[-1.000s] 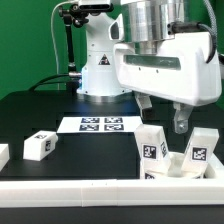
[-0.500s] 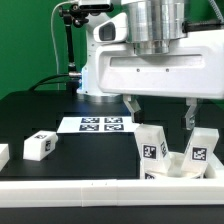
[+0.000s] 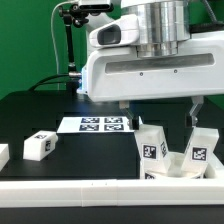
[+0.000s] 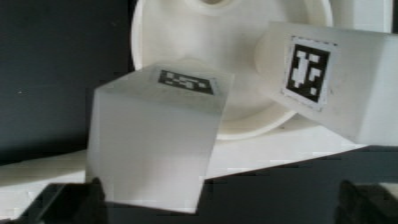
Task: Assemble stool
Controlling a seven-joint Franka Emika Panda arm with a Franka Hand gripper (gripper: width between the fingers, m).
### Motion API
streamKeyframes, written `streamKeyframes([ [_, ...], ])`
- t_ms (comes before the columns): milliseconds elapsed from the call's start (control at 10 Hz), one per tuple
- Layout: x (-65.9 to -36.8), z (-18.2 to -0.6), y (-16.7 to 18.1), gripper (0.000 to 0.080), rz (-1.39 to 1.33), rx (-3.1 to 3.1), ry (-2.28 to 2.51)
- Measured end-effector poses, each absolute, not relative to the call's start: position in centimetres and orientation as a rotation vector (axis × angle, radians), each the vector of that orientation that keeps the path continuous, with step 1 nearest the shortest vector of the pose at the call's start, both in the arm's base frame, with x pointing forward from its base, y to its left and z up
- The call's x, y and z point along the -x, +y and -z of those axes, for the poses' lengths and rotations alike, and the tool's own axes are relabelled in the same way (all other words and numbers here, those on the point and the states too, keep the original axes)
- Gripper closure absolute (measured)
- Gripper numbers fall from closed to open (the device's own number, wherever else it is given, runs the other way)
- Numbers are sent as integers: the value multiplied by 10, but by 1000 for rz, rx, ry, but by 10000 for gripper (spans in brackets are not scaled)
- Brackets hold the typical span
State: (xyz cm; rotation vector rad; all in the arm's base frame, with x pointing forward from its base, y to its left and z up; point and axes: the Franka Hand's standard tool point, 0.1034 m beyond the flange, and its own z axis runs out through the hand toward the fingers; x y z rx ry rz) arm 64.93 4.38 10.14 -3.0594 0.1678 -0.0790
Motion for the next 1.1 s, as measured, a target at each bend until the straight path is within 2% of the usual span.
streamKeyframes([
  [300, -649, -101, 38, 150, 84, 3094, -114],
  [800, -645, -96, 46, 150, 67, 3003, -974],
  [1100, -642, -92, 45, 150, 35, 2922, -1264],
])
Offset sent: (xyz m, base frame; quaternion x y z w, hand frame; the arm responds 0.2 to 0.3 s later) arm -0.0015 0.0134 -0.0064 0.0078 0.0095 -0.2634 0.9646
